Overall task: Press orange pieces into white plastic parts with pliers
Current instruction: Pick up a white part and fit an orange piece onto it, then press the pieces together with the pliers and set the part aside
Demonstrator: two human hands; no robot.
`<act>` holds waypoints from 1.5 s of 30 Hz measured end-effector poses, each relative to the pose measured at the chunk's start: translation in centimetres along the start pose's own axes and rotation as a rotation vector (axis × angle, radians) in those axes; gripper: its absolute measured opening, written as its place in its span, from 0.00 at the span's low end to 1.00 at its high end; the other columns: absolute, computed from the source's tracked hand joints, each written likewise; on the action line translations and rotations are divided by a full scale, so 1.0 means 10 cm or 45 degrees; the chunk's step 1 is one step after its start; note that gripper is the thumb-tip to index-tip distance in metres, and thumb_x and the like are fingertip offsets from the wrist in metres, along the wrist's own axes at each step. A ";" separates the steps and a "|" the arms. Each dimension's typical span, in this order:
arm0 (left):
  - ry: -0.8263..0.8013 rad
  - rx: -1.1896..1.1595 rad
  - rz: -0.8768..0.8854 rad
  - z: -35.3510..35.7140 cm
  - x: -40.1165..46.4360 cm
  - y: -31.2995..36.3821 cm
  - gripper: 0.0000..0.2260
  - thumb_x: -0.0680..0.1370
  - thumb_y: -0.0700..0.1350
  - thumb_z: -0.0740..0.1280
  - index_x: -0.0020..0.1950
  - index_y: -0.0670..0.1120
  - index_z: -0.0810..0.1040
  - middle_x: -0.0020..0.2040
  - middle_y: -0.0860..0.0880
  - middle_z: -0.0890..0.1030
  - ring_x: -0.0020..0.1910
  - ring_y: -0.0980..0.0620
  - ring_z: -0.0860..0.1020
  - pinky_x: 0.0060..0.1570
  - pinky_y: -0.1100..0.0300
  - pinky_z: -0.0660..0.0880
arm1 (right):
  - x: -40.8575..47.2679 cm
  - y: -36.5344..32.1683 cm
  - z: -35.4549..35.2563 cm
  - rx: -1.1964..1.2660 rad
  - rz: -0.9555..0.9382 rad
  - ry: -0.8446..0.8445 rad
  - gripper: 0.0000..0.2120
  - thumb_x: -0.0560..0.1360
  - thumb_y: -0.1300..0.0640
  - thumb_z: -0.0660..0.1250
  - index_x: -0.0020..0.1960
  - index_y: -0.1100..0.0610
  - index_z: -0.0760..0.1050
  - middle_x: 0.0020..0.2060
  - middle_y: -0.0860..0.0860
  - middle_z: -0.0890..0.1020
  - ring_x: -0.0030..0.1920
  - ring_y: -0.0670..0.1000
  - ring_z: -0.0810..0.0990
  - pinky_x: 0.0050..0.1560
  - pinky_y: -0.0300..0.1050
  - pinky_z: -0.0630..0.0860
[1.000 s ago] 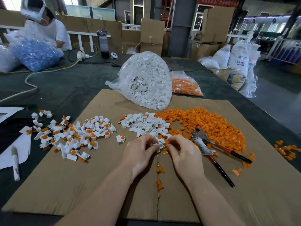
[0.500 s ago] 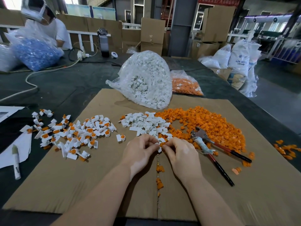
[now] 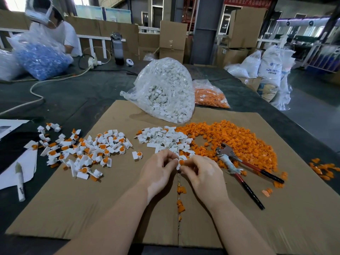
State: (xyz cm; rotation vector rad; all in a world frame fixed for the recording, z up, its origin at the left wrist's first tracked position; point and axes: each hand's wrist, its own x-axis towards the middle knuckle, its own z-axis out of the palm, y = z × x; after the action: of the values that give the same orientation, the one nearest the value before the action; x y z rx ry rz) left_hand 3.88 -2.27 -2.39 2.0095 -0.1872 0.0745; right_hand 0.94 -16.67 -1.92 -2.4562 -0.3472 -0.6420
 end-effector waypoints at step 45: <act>0.023 -0.601 -0.237 -0.06 0.03 0.10 0.03 0.73 0.37 0.70 0.46 0.42 0.77 0.38 0.42 0.76 0.38 0.49 0.74 0.41 0.59 0.72 | 0.19 -0.17 -0.62 -0.197 0.393 -0.601 0.13 0.80 0.46 0.54 0.50 0.54 0.71 0.43 0.49 0.72 0.44 0.49 0.72 0.41 0.44 0.67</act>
State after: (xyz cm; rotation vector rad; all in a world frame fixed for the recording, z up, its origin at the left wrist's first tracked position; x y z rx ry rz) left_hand 4.07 -2.13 -1.21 1.5459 -0.0017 -0.0655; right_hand -0.39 -18.73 4.33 -2.7175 -0.0913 0.0481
